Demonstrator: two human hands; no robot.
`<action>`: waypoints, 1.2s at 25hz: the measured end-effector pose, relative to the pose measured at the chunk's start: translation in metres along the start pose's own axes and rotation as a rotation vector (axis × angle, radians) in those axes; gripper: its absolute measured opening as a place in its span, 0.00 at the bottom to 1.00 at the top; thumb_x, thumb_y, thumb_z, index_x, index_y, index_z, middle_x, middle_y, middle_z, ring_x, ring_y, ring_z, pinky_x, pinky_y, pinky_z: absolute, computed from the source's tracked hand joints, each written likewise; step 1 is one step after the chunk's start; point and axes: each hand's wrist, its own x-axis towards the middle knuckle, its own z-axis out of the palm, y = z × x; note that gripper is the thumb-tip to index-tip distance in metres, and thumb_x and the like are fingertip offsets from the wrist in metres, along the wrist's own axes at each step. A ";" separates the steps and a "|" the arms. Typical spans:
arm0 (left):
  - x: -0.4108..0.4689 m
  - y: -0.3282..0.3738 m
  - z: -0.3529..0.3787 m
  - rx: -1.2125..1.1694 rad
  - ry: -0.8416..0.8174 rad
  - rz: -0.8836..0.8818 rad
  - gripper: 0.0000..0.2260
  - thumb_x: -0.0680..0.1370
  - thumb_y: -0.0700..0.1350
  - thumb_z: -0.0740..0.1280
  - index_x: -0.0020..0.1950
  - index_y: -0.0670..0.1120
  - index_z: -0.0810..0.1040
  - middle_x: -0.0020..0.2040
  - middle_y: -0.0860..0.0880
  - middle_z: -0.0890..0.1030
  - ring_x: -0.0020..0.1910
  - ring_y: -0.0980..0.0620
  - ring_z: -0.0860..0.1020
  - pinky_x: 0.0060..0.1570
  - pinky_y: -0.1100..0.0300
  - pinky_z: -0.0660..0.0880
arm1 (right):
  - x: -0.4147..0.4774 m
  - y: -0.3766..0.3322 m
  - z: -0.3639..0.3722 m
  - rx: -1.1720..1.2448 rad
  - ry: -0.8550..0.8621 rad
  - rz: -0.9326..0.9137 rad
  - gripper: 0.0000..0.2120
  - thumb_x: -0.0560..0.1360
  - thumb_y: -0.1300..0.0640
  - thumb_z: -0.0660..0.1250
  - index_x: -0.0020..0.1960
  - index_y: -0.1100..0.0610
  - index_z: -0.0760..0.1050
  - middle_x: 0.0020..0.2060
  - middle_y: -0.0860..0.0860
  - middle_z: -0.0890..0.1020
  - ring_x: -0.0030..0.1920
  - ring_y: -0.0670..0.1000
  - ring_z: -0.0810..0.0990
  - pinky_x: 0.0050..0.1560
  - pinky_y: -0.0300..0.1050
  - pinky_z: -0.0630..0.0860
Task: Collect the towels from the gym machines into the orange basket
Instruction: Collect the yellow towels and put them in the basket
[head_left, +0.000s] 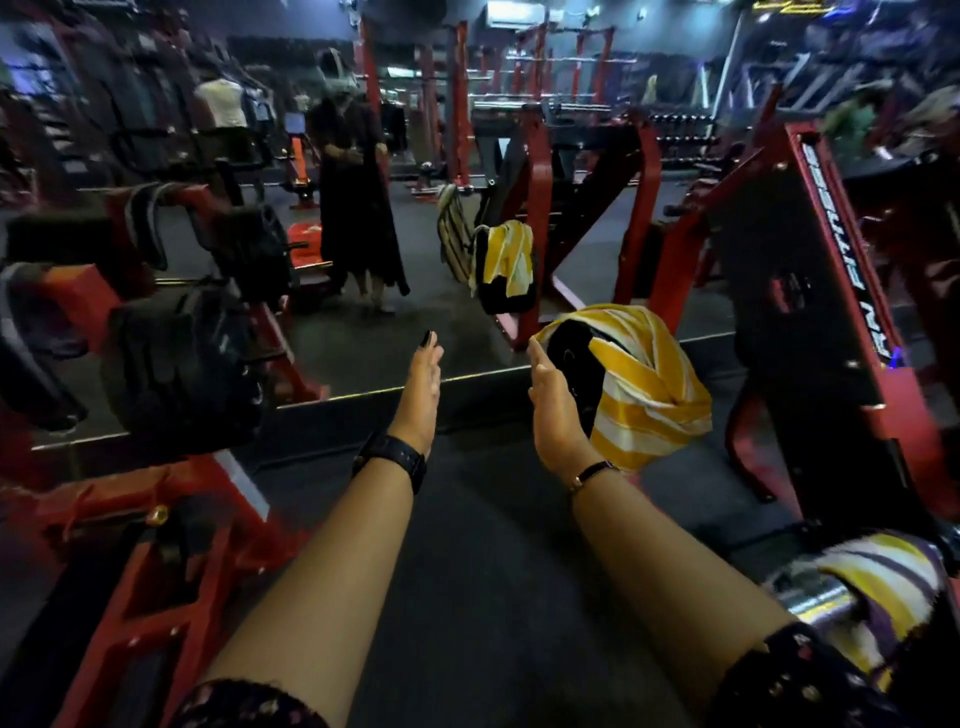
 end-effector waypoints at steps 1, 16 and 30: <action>0.030 -0.003 0.005 0.006 -0.026 -0.015 0.25 0.82 0.56 0.46 0.77 0.50 0.54 0.79 0.48 0.55 0.78 0.51 0.51 0.76 0.53 0.48 | 0.027 0.008 -0.004 0.007 0.021 -0.008 0.23 0.84 0.52 0.46 0.78 0.53 0.54 0.78 0.49 0.57 0.77 0.49 0.53 0.76 0.48 0.50; 0.451 -0.073 0.176 0.024 -0.419 -0.187 0.25 0.82 0.55 0.45 0.78 0.48 0.52 0.79 0.48 0.54 0.78 0.50 0.51 0.73 0.55 0.52 | 0.399 0.055 -0.156 -0.058 0.446 0.058 0.22 0.84 0.52 0.46 0.77 0.54 0.54 0.77 0.50 0.57 0.77 0.49 0.55 0.72 0.42 0.54; 0.714 -0.261 0.314 0.861 -1.043 -0.087 0.31 0.73 0.44 0.63 0.76 0.46 0.61 0.76 0.44 0.61 0.76 0.43 0.59 0.74 0.53 0.57 | 0.615 0.176 -0.317 -0.733 0.593 0.460 0.29 0.77 0.57 0.59 0.76 0.54 0.57 0.72 0.49 0.65 0.72 0.49 0.62 0.75 0.53 0.58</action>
